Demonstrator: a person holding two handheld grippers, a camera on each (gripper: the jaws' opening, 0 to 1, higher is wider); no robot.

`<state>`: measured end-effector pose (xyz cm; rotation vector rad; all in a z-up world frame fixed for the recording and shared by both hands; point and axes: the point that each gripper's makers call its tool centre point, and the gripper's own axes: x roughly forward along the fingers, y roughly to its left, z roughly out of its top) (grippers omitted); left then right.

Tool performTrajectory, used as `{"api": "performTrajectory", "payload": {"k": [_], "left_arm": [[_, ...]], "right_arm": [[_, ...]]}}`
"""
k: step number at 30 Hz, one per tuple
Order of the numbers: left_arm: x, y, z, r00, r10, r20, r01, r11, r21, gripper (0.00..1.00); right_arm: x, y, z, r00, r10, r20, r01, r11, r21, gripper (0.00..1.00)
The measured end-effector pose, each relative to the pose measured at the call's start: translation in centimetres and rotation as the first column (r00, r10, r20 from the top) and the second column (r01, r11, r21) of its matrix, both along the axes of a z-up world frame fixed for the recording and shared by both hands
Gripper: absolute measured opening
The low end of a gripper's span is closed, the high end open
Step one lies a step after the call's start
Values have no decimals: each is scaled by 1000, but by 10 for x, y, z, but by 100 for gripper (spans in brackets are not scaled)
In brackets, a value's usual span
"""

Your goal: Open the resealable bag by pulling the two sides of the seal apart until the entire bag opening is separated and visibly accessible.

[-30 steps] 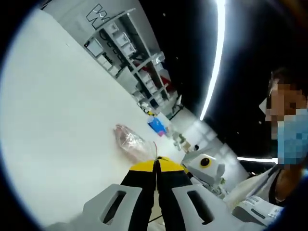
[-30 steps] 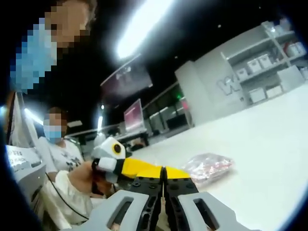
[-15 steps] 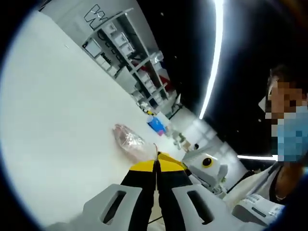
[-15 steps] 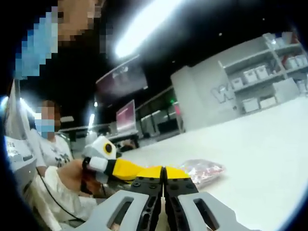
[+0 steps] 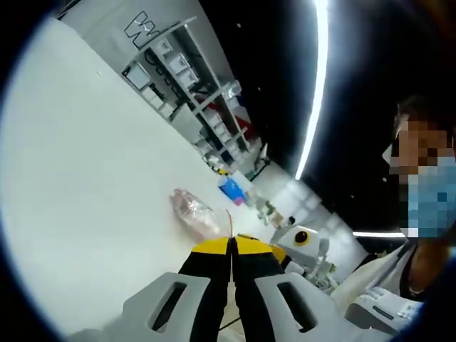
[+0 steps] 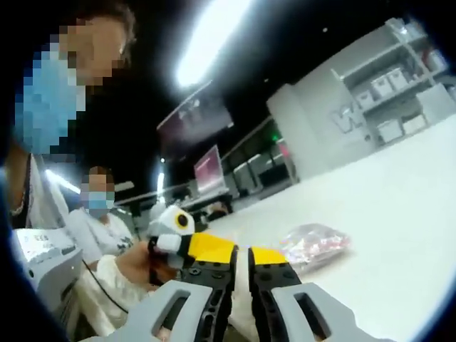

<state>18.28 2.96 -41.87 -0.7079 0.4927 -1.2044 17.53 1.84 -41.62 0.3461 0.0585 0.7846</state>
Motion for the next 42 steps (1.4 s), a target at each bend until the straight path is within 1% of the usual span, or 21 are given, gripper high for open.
{"api": "performTrajectory", "payload": {"k": [5,12,18,23,24,25,28,29,30,33,36,39,42], "left_arm": [[-1,0,0,1000,-1,8,1,1000,-2,0],[-2,-1,2,1000,-7,17,7,1000,-14,0],[-2,-1,2,1000,-9,21,9,1000,-18,0],[-4,-1,2,999,-18,47,19,1000,-9,0],[-3,-1,2,999,-11,47,11,1000,-1,0],[-3,-1,1,999,-8,37,8,1000,1,1],[-2,-1,1,1000,-10,29,10,1000,7,1],[-3,-1,1,1000,-17,12,17,1000,6,2],[-3,-1,1,1000,-27,-9,27,1000,7,3],[-5,-2,1,999,-38,-17,38,999,7,7],[-4,-2,1,999,-40,-29,40,999,13,7],[-3,-2,0,997,-48,-53,49,999,13,7],[-2,-2,-1,995,-50,-89,52,999,14,7]], "right_arm": [[0,7,-2,999,34,-12,-35,999,-21,0],[2,8,-3,999,46,-26,-47,998,-29,0],[1,9,-3,997,58,-45,-59,998,-17,0],[-1,10,-3,995,72,-67,-72,997,-4,0],[-1,9,-3,995,68,-68,-68,998,0,0],[-1,9,-2,996,63,-64,-63,998,1,0],[-1,9,-1,997,54,-55,-53,999,6,0],[-2,9,0,997,53,-53,-53,999,7,0],[-1,8,0,998,50,-50,-49,999,12,0],[-1,6,2,998,44,-46,-43,999,26,0],[-2,8,3,998,55,-39,-53,998,30,0],[-4,8,3,998,58,-27,-57,998,25,0],[-5,8,4,998,62,-16,-62,998,26,0]]}}
